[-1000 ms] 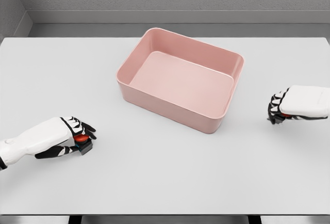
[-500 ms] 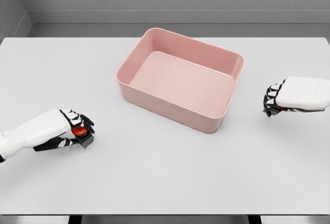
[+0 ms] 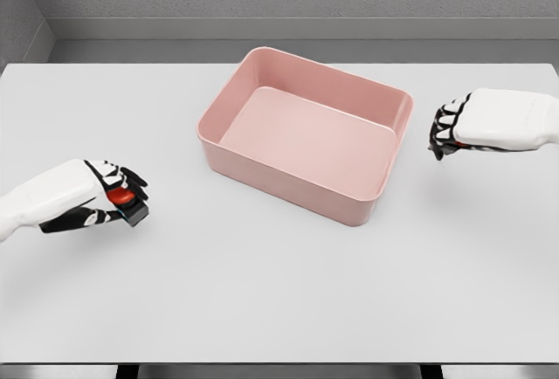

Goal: Put the industrial switch in the basket with both arms

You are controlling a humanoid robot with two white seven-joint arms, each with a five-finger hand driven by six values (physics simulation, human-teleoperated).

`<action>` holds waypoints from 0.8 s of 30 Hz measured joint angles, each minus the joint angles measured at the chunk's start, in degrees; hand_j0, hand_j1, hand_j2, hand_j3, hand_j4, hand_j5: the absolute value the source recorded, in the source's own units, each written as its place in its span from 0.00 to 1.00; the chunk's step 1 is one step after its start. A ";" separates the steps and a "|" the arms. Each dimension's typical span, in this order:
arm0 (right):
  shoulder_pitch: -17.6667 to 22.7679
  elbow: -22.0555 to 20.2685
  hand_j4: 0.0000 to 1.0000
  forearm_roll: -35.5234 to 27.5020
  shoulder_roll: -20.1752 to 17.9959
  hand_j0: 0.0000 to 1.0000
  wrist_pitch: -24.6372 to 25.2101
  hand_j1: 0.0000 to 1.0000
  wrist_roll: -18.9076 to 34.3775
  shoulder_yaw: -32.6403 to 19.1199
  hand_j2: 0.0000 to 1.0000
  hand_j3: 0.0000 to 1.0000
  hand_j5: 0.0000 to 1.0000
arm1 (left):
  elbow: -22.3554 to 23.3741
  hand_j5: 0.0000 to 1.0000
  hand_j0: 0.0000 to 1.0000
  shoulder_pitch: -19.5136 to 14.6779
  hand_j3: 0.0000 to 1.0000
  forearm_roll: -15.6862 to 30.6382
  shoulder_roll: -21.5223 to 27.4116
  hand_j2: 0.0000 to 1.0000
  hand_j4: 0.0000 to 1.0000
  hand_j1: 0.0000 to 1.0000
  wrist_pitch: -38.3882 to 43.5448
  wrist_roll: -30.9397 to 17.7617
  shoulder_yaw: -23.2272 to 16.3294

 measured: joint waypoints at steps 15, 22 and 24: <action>-3.51 0.20 0.50 0.00 5.10 0.50 0.00 0.50 0.05 -1.32 0.50 0.50 0.50 | -0.10 0.53 0.53 -4.48 0.53 2.47 0.56 0.53 0.53 0.53 0.00 0.01 -0.08; -3.86 0.95 0.50 0.32 10.55 0.50 -0.03 0.50 1.90 -1.32 0.50 0.50 0.50 | -0.41 0.53 0.53 -6.94 0.53 2.76 -0.47 0.53 0.53 0.53 0.00 0.01 -0.35; -4.74 2.02 0.50 0.40 12.60 0.50 -0.02 0.50 2.27 -1.29 0.50 0.50 0.50 | -0.46 0.53 0.53 -7.47 0.53 2.77 -0.95 0.53 0.53 0.53 -0.01 0.00 -0.44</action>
